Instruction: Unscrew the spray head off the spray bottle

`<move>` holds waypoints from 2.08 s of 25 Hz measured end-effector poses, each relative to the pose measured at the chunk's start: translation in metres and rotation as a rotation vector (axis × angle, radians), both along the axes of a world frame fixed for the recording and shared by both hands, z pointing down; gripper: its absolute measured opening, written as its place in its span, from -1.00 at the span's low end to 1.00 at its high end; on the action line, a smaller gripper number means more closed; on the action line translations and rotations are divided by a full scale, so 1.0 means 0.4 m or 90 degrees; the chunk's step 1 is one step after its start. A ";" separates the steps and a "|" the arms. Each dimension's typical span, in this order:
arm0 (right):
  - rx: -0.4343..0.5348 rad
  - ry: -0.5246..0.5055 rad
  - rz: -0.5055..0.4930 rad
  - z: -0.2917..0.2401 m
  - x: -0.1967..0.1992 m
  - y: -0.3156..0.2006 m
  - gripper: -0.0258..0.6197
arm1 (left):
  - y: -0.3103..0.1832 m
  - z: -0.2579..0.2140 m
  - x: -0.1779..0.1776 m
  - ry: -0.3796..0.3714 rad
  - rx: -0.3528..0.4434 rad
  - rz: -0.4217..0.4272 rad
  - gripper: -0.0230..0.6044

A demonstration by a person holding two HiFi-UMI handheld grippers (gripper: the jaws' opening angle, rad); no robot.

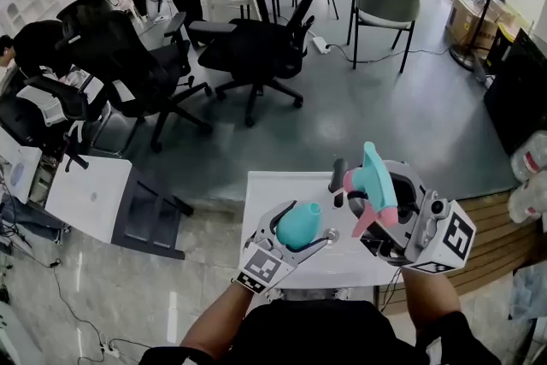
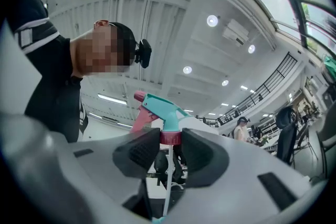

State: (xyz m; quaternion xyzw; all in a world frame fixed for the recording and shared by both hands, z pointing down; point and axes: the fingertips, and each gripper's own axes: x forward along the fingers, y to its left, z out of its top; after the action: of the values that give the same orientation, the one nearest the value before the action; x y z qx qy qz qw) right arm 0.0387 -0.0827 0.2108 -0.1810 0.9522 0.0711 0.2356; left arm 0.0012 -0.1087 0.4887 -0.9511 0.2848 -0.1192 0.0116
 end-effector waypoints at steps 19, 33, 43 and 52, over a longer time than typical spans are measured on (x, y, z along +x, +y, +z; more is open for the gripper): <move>-0.010 0.066 0.124 0.102 0.031 -0.072 -0.50 | -0.080 -0.034 -0.101 0.055 0.000 -0.108 0.54; -0.145 0.109 0.195 0.337 0.062 -0.125 -0.50 | -0.105 -0.062 -0.117 0.065 0.019 -0.122 0.54; -0.216 0.125 0.269 0.451 0.132 -0.145 -0.50 | -0.110 -0.058 -0.124 0.064 0.022 -0.126 0.54; -0.230 0.134 0.370 0.473 0.253 -0.157 -0.49 | -0.114 -0.060 -0.131 0.070 0.033 -0.148 0.54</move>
State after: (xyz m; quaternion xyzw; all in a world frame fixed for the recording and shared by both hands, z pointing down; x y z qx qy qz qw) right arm 0.1398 -0.1455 0.4000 -0.4744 0.8773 -0.0161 0.0708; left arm -0.0514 -0.1542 0.4645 -0.9160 0.3966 -0.0604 0.0064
